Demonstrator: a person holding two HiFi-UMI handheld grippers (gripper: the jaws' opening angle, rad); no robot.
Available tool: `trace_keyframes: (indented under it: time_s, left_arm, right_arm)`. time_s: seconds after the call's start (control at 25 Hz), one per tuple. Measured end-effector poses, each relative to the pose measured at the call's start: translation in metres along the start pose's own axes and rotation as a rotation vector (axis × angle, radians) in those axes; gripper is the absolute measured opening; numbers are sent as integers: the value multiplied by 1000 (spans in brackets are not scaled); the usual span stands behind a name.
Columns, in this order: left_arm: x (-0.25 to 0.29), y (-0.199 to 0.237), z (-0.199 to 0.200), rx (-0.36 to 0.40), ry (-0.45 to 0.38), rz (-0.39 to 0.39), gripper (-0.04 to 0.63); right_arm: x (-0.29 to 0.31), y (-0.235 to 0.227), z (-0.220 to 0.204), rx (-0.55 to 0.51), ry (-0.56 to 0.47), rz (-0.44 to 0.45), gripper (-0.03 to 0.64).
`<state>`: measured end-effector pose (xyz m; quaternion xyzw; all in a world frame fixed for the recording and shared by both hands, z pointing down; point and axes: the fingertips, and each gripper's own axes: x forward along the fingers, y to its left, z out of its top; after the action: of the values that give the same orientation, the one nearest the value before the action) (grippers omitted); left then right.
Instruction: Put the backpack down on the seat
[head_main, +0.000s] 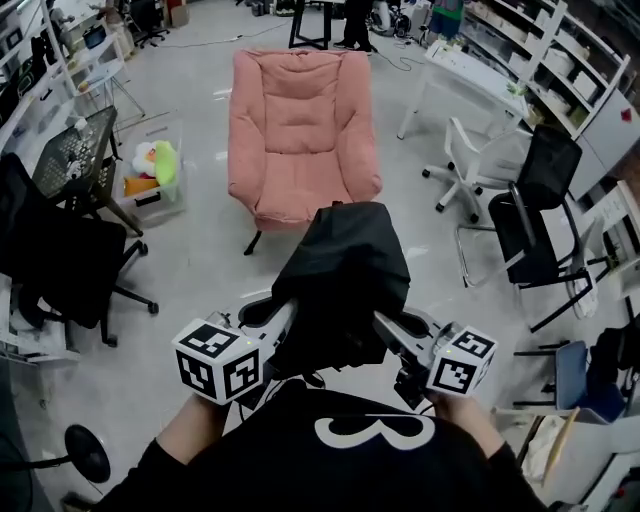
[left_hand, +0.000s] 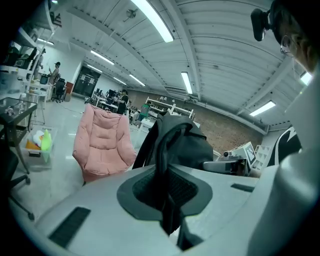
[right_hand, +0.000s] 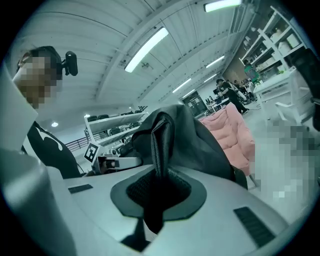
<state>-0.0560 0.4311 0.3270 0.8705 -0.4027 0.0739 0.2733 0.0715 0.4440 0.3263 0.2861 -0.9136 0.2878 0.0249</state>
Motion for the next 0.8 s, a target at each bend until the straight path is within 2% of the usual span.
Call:
trace_keyframes:
  time_s: [0.36, 0.8]
  left_arm:
    - [36, 51, 22, 9, 38, -59, 32]
    - [43, 91, 33, 6, 74, -40, 32]
  right_arm:
    - [44, -35, 15, 47, -2, -62, 35]
    - [84, -52, 24, 71, -30, -66, 35]
